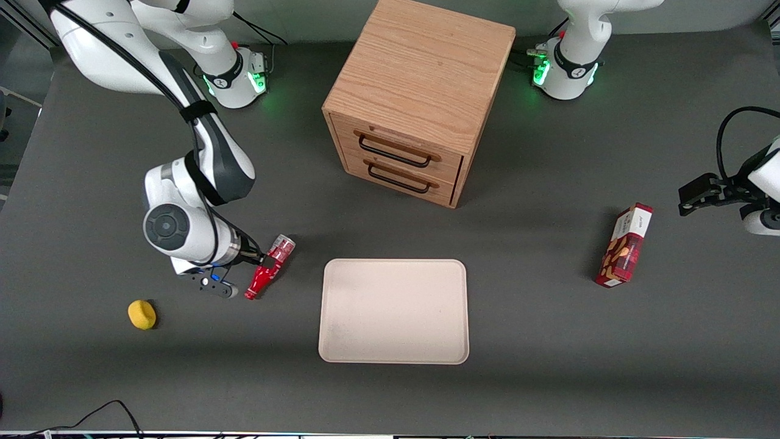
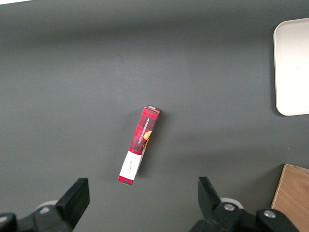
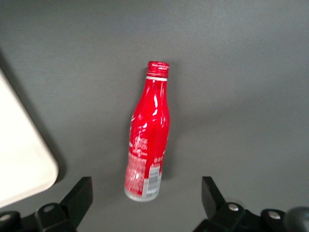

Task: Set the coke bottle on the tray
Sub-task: 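Close the right gripper around the bottle's body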

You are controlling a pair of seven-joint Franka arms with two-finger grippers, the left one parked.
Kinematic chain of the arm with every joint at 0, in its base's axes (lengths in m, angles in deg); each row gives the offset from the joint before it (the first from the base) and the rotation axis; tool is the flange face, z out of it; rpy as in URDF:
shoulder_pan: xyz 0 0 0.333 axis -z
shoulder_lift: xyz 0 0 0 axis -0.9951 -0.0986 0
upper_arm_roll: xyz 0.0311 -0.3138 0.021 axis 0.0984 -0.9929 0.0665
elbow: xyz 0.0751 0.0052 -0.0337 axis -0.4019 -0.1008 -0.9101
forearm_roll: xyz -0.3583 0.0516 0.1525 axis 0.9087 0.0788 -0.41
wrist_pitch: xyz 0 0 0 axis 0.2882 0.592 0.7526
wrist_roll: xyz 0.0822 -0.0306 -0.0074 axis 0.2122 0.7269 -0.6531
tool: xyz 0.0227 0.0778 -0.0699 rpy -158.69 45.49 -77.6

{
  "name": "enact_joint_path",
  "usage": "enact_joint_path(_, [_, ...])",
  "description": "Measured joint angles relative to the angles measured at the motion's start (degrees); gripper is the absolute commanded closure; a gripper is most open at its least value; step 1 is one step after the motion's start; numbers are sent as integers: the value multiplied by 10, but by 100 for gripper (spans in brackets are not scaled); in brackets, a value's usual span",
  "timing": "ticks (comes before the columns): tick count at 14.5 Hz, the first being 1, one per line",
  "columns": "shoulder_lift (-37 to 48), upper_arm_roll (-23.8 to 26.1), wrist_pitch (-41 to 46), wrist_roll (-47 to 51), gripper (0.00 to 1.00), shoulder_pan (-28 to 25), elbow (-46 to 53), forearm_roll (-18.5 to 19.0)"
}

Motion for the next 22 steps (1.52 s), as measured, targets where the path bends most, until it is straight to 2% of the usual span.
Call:
enact_joint_path(6, [-57, 3, -66, 63, 0, -7, -9, 47])
enact_joint_path(10, [-78, 3, -86, 76, 1, -7, -9, 57])
enact_joint_path(12, [-88, 3, -95, 88, 5, -7, -9, 64])
enact_joint_path(13, [-92, 3, -98, 91, 19, -7, -9, 66])
enact_joint_path(14, [-95, 3, -99, 93, 51, -7, -9, 67])
enact_joint_path(15, [-97, 3, -100, 94, 92, -7, -9, 68])
enact_joint_path(16, [-97, 3, -100, 96, 100, -7, -9, 68])
enact_joint_path(22, [-98, 3, -100, 102, 100, -7, -7, 69])
